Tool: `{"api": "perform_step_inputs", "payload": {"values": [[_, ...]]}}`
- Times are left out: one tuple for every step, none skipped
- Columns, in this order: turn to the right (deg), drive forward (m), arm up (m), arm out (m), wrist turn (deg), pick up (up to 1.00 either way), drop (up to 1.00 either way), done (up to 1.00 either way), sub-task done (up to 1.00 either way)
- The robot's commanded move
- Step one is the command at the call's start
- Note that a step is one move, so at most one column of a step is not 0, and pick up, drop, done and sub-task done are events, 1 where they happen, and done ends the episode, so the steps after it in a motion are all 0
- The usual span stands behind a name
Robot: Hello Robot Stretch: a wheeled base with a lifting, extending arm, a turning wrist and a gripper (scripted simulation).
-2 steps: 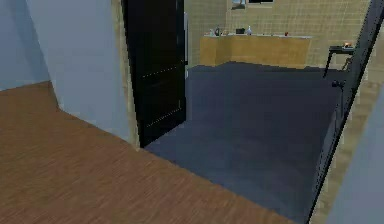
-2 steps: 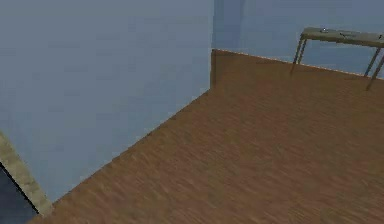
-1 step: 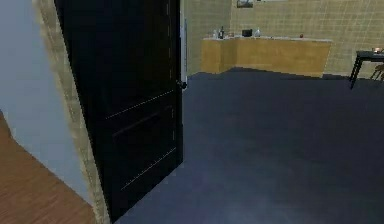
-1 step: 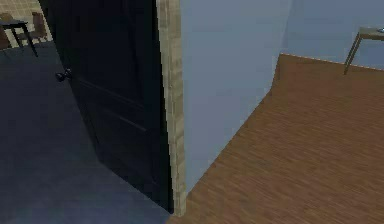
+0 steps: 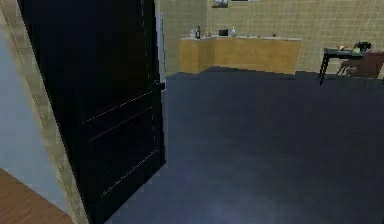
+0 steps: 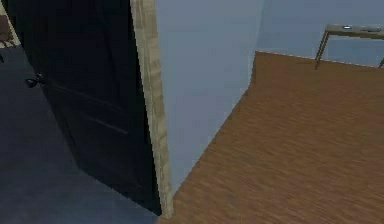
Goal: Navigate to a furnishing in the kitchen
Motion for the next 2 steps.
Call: {"api": "perform_step_inputs", "payload": {"values": [[0.0, 0.4, 0.0, 0.0, 0.0, 0.0, 0.0, 0.0, 0.0], [27.0, 0.0, 0.0, 0.0, 0.0, 0.0, 0.0, 0.0, 0.0]]}}
